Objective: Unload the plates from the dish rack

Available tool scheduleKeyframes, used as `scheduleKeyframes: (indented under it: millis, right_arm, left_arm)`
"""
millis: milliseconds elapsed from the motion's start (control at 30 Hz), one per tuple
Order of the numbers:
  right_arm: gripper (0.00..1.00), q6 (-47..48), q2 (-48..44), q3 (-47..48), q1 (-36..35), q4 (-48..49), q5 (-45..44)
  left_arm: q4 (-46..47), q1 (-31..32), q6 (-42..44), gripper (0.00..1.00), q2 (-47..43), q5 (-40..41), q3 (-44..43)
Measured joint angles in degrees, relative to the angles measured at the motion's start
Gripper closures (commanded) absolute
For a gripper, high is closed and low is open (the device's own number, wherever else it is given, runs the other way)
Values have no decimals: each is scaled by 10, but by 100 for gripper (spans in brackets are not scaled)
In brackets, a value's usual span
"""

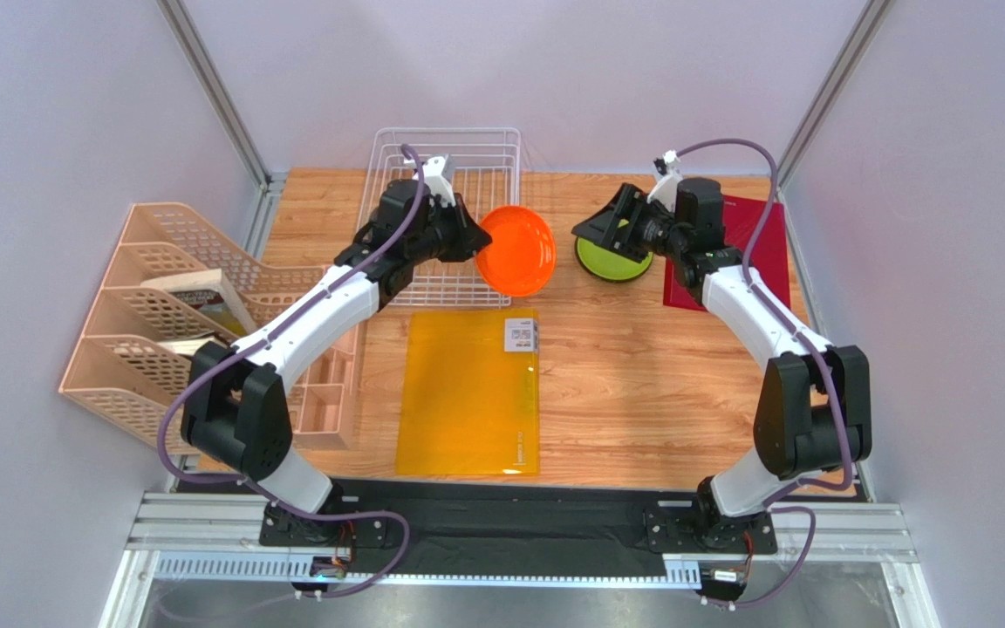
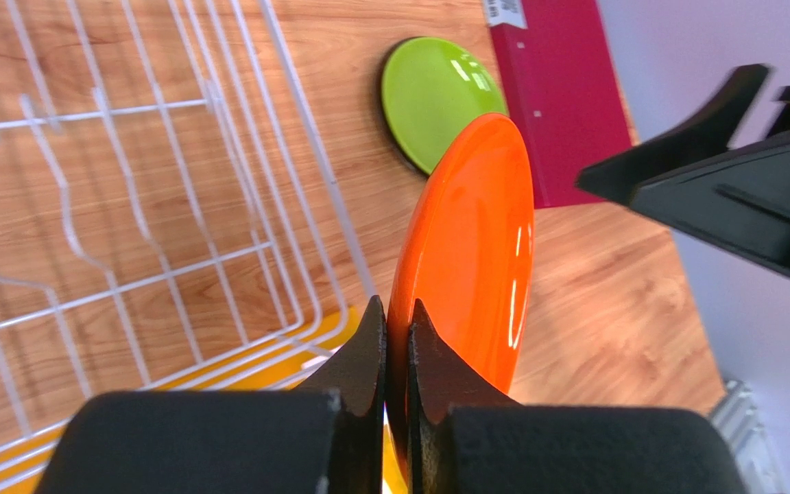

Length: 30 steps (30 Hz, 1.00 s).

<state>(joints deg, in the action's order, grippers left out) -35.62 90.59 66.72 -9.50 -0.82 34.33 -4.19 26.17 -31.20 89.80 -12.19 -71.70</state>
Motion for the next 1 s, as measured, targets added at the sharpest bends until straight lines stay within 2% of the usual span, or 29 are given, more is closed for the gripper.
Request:
scheduleKeyframes:
  millis: [233,333,367,433,467,500,533,567,667,733,767,1000]
  right_arm:
    - [30,-24,40,-1,-14,40,45]
    - [37,-29,54,-1,-26,57,59]
    - [55,-30,58,-1,-30,62,64]
    - [77,-31,64,-1,-37,68,71]
    - [99,-36,68,-1,-39,75,78]
    - [100,-37,71,-1,-41,78,78]
    - [100,-44,75,-1,-39,83,95]
    - [100,-53,77,-1,-34,91,110]
    - [100,-57,77,-2,-31,100,110]
    - [100,-53,75,-10,-30,97,88]
    - [100,-52,73,-14,-29,95,79]
    - [100,-24,68,-16,48,7,-37]
  left_arm:
    - [53,0,-43,100,10,-53,0]
    - [69,1,-54,100,19,-67,0]
    - [73,1,-57,100,23,-71,0]
    - [76,1,-61,100,32,-75,0]
    - [76,1,-61,100,36,-75,0]
    - [76,0,-61,99,40,-72,1]
    - [78,-5,-66,89,41,-75,4]
    - [80,-11,-70,67,42,-72,7]
    - [88,-15,-70,38,44,-68,14]
    - [85,-8,-56,27,44,-63,14]
    - [82,-4,-44,1,44,-56,14]
    - [17,8,58,0,5,59,18]
